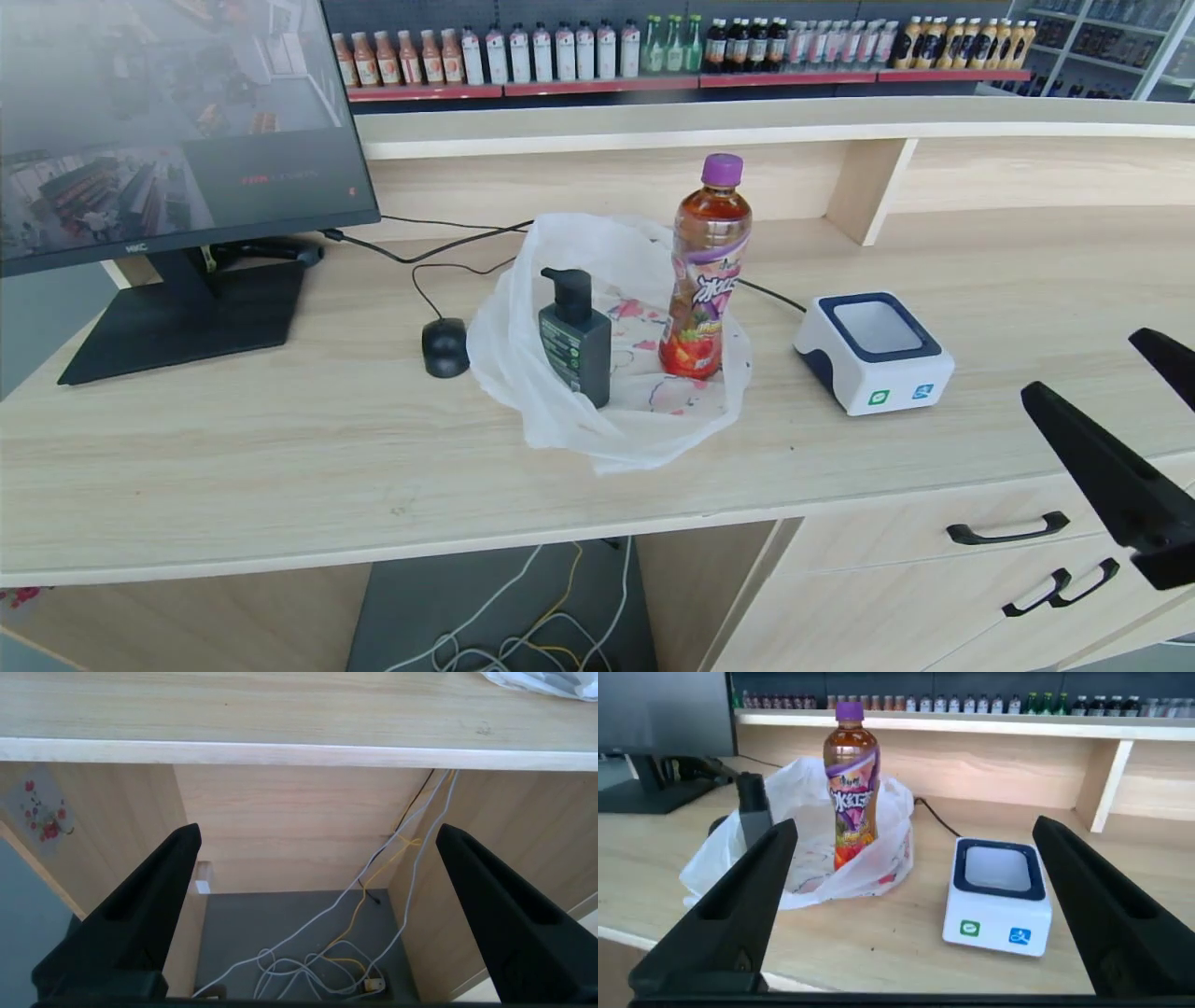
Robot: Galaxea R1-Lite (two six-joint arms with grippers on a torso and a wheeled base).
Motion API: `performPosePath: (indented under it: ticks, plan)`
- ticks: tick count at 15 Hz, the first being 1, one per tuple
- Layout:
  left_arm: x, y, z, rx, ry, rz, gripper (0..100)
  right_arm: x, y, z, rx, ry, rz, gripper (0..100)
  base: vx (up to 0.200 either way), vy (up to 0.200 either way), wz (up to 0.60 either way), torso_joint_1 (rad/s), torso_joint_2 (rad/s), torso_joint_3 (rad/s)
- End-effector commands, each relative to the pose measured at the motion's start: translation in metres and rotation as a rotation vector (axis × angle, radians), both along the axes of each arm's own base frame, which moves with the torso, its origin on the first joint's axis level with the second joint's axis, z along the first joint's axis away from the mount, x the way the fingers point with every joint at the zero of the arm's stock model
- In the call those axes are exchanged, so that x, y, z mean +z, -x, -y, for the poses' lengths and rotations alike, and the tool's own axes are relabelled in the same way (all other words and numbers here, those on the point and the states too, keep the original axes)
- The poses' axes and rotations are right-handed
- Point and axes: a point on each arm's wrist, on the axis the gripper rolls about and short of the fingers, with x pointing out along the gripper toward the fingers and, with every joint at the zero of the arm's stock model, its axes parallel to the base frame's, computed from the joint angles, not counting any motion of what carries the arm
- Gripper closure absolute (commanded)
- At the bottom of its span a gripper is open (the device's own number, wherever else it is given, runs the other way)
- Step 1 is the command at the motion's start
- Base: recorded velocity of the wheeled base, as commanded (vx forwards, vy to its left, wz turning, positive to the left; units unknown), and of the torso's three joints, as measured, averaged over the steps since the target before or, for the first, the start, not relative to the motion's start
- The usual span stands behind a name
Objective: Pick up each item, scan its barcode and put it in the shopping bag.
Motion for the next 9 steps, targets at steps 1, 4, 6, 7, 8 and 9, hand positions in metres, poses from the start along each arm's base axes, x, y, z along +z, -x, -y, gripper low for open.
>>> performPosePath:
  ticks: [1, 4, 6, 7, 8, 9]
  plan:
    - [0.000, 0.000, 0.000, 0.000, 0.002, 0.000, 0, -0.006, 0.033, 0.020, -0.006, -0.003, -0.002, 0, 0.000, 0.000, 0.00, 0.000, 0.00, 0.000]
    - [0.000, 0.000, 0.000, 0.000, 0.003, 0.000, 0, -0.032, 0.059, 0.034, 0.001, 0.080, -0.161, 0, 0.000, 0.000, 0.00, 0.000, 0.00, 0.000]
    - [0.000, 0.000, 0.000, 0.000, 0.003, 0.000, 0, -0.056, 0.082, 0.047, 0.002, 0.128, -0.245, 0, 0.000, 0.000, 0.00, 0.000, 0.00, 0.000]
    - [0.000, 0.000, 0.000, 0.000, 0.003, 0.000, 0, -0.069, 0.093, 0.053, 0.008, 0.146, -0.272, 0, 0.000, 0.000, 0.00, 0.000, 0.00, 0.000]
    - [0.000, 0.000, 0.000, 0.000, 0.003, 0.000, 0, -0.082, 0.104, 0.059, 0.018, 0.165, -0.295, 0, 0.000, 0.000, 0.00, 0.000, 0.00, 0.000]
    - [0.000, 0.000, 0.000, 0.000, 0.003, 0.000, 0, -0.095, 0.113, 0.064, 0.034, 0.184, -0.308, 0, 0.000, 0.000, 0.00, 0.000, 0.00, 0.000]
